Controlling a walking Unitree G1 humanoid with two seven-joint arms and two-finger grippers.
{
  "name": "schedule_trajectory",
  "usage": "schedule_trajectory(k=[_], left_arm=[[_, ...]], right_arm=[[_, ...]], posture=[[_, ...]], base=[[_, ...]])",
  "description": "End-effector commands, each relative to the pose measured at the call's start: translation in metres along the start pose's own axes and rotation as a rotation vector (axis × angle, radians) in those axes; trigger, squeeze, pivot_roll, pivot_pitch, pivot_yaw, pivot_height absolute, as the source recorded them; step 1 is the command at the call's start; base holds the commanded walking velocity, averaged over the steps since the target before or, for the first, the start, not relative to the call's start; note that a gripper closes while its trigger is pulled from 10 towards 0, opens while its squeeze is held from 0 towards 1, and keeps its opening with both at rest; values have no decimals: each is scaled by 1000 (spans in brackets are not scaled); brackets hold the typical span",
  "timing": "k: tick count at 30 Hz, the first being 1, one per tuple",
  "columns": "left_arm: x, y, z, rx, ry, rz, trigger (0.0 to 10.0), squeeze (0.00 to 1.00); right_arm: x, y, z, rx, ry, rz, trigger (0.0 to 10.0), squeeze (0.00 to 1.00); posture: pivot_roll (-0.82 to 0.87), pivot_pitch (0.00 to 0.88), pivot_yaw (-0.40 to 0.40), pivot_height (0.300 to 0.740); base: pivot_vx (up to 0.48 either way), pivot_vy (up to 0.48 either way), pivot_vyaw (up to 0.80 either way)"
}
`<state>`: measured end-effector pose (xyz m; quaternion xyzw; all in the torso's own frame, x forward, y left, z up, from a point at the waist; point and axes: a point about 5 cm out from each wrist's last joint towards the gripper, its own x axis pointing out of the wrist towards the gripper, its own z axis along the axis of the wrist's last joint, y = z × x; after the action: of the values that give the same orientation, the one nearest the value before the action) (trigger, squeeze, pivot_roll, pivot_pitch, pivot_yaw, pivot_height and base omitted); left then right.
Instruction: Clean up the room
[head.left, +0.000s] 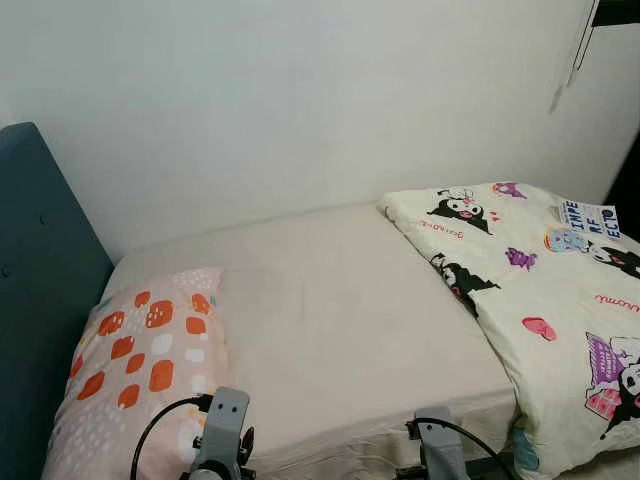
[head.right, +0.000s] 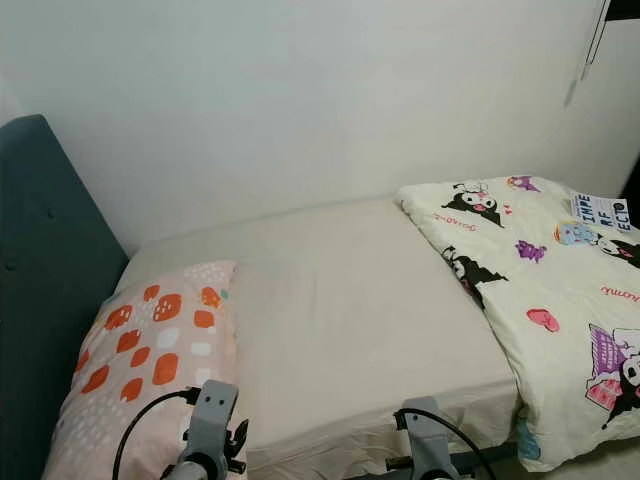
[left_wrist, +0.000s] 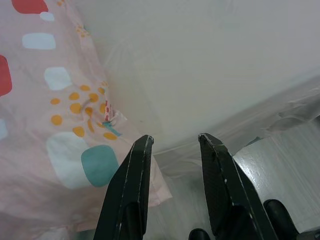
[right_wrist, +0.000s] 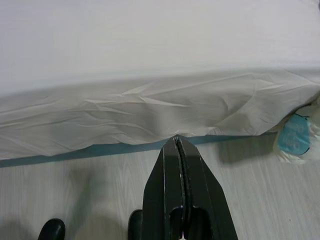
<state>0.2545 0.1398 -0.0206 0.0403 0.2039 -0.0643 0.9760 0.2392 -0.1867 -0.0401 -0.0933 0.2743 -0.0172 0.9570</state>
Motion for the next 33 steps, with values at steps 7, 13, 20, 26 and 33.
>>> schedule_trajectory(k=[7, 13, 20, 26, 33], left_arm=[[-4, 9, -6, -3, 18, 26, 10000, 0], [-4, 9, -7, -5, 18, 28, 10000, 0], [-5, 9, -8, -4, 23, 27, 10000, 0], [-6, 8, -9, -4, 27, 25, 10000, 0], [-6, 9, -9, -4, 29, 26, 10000, 0]], right_arm=[[-1, 7, -5, 12, 32, 25, 10000, 0], [-1, 9, -3, 10, 17, 47, 10000, 0], [-1, 11, -3, 2, 12, 48, 10000, 0], [-2, 10, -4, 6, 14, 40, 10000, 0], [-2, 10, -3, 7, 13, 41, 10000, 0]], posture=[[-49, 67, 35, 740], [-50, 68, 36, 740], [-54, 72, 39, 740], [-52, 72, 39, 740], [-51, 73, 38, 740]], base=[[0, 0, 0], [0, 0, 0], [0, 0, 0], [0, 0, 0], [0, 0, 0]])
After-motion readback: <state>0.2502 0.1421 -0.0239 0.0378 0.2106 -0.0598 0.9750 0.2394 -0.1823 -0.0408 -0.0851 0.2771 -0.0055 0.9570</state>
